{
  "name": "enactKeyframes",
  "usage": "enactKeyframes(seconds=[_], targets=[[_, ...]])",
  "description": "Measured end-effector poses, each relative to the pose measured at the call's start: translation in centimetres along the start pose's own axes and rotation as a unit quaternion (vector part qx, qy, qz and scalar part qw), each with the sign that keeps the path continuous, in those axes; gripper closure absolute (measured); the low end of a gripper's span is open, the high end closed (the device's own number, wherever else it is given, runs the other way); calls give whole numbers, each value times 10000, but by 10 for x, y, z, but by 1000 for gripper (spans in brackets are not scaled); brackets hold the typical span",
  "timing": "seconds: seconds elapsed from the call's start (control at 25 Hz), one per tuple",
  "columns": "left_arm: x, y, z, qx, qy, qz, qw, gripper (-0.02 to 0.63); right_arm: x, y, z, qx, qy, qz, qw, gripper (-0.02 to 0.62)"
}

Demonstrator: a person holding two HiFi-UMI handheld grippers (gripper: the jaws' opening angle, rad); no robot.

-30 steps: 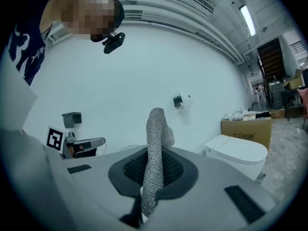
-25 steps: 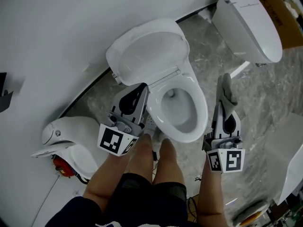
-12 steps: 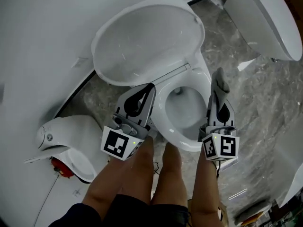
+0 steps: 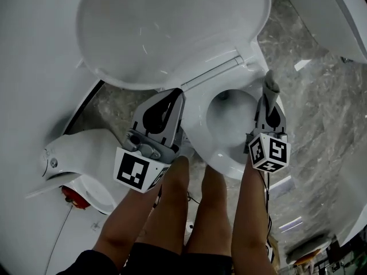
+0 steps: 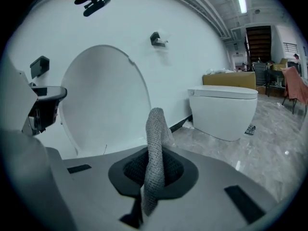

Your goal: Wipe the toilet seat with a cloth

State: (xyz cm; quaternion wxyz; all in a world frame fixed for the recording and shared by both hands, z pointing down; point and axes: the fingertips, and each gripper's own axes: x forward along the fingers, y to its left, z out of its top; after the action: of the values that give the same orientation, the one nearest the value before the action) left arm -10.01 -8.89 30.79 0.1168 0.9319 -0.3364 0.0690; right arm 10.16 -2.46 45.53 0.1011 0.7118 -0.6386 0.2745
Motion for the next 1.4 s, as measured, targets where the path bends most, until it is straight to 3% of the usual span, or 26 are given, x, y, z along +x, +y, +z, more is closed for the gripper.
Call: enactKeyframes(seconds=[0.24,0.6,0.88,1.08,1.16,1.28,1.4], targets=[[-2,16,-10,0,35,61,10000,586,25,4,-24,-115,240,-7,9996,567],[-4,28,-19,-101,93,52,9999,586,65,38,-34,-527,549,450,9961,568],[-4,36,-29,-162,141,56,9998,586,66,104,-60,-959,884,1488,9802,566],[1,39,-30,-198,141,39,9997,586,46,164,-86,-873,1143,2727,9513,566],[2,40,-29,-192,149,17,9997,586,40,175,-92,-872,1182,2963,9437,566],[4,40,-29,-186,156,-12,9997,586,45,166,-89,-1039,1158,2739,9491,566],[5,40,-29,-185,169,-26,9997,586,62,129,-74,-911,985,2063,9692,566]])
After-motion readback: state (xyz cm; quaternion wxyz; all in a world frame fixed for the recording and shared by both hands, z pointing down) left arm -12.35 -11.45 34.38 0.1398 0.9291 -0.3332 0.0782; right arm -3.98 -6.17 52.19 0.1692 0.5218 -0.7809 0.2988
